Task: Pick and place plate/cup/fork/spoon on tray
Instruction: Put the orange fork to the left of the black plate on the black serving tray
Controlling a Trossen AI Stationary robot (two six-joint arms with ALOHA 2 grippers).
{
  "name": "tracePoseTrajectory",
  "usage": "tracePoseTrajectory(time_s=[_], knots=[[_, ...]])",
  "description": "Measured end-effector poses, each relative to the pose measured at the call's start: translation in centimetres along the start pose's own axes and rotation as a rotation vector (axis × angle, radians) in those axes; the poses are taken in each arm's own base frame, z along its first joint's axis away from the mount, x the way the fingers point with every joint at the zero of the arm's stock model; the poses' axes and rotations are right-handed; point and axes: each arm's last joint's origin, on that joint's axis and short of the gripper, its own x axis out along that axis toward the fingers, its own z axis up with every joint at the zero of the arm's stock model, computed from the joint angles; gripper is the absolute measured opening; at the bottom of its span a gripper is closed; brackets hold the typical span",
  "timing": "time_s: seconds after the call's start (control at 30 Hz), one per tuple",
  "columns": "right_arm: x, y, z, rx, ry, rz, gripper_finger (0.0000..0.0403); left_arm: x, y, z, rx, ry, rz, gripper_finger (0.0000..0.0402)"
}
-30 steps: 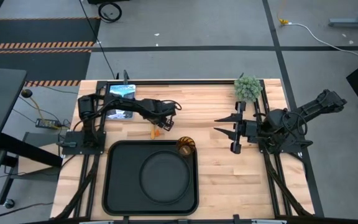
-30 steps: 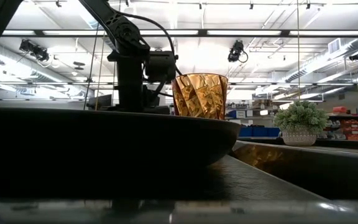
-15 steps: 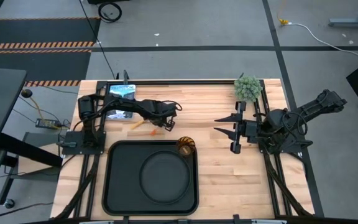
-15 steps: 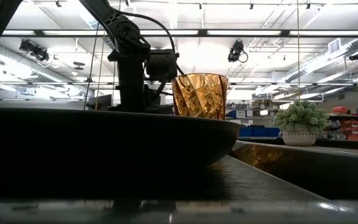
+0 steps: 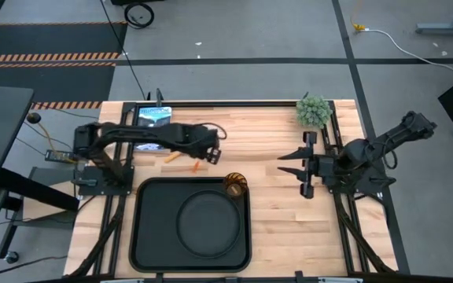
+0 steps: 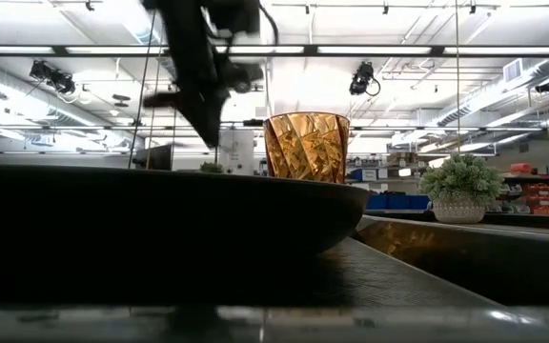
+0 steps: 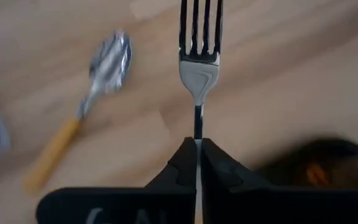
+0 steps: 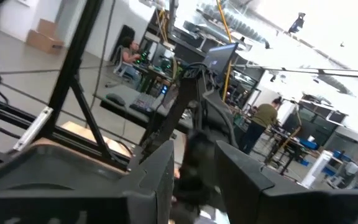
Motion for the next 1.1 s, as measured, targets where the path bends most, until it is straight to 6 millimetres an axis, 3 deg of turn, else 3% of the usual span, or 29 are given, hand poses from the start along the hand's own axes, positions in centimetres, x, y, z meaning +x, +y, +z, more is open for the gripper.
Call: tracePoseTrajectory(time_s=[0.2, 0.4, 0.57, 0.87, 1.1], knots=[[-2.2, -0.4, 0.7, 0.045, -0.021, 0.056, 0.0121, -3.4, -0.5, -5.9, -0.054, 0.094, 0.09, 0.0011], [-3.2, -0.5, 0.8, 0.075, -0.019, 0.094, 0.0121, -4.2, -0.8, -12.6, -0.104, 0.12, 0.164, 0.0011], [-3.4, -0.2, 0.8, 0.1, -0.011, 0.127, 0.0121, -4.9, -0.4, -16.9, -0.186, 0.124, 0.179, 0.0011], [-3.5, 0.4, 0.9, 0.14, -0.024, 0.192, 0.0121, -3.6, 1.7, -23.0, -0.34, 0.144, 0.173, 0.0012], [-3.5, 0.4, 0.9, 0.17, -0.027, 0.195, 0.0121, -1.4, 2.5, -25.1, -0.402, 0.191, 0.075, 0.0013]])
